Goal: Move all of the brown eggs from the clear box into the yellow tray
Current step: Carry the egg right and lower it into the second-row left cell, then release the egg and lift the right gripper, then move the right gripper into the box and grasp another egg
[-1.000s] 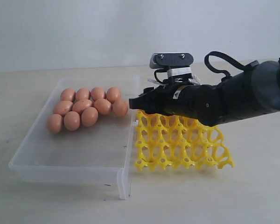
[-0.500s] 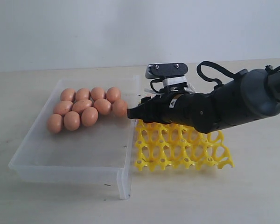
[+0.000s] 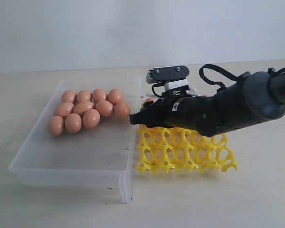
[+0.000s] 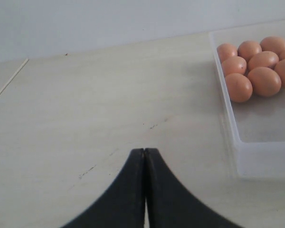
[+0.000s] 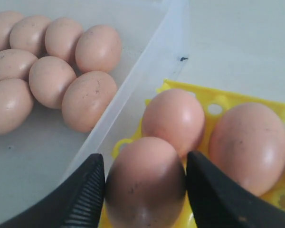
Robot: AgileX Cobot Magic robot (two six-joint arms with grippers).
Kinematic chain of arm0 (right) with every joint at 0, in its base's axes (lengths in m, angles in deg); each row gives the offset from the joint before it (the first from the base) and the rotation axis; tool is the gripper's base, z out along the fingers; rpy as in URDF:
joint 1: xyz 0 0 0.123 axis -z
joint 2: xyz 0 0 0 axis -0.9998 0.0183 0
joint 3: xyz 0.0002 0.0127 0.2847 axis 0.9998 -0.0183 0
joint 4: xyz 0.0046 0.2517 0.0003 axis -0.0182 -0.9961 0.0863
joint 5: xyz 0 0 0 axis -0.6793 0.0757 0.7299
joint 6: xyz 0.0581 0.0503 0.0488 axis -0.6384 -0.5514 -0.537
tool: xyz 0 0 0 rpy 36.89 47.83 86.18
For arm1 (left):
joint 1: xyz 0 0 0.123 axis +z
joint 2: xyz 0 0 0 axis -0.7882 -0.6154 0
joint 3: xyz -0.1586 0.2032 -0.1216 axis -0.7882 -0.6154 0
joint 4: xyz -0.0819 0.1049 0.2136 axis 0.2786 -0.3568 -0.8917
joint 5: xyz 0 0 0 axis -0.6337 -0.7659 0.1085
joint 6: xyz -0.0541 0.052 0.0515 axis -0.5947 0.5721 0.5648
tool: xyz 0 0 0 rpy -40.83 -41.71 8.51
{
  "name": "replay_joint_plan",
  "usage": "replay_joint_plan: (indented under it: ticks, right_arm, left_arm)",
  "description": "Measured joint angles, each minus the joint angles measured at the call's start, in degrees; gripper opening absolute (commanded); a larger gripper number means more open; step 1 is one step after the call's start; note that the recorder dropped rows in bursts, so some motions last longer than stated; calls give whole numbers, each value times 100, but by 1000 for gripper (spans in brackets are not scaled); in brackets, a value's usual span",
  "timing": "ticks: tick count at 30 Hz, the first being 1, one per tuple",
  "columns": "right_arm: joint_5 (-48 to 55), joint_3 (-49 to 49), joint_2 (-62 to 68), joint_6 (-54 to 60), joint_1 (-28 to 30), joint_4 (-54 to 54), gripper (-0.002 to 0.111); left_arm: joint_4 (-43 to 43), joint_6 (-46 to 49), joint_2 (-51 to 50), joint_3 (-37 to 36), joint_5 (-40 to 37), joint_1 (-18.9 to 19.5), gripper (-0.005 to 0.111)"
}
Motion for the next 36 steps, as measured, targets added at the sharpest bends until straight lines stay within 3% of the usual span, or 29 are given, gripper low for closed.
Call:
replay_joint_plan:
  ticks: [3,13,18,19,20,27,32,36]
  right_arm:
    - [1,0,-37,4,0,0,60]
    - [47,0,-632,3,-35,-18,57]
    - [1099,422,-1057,-386,-111,-59,22]
    - [1356,588,-1092,-383,-159,-59,5]
    - [1969,1043,-1106,-217,-323,-59,0]
    - [4479,3732,176,633,-891,-313,3]
    - [6083,5793,1773,375,-906,-212,28]
    - [6477,6429,2321,-802,-854,735,49]
  left_arm:
    - [0,0,0,0,0,0,0]
    - [0,0,0,0,0,0,0]
    - [0,0,0,0,0,0,0]
    - [0,0,0,0,0,0,0]
    - [0,0,0,0,0,0,0]
    - [0,0,0,0,0,0,0]
    - [0,0,0,0,0,0,0]
    - [0,0,0,0,0,0,0]
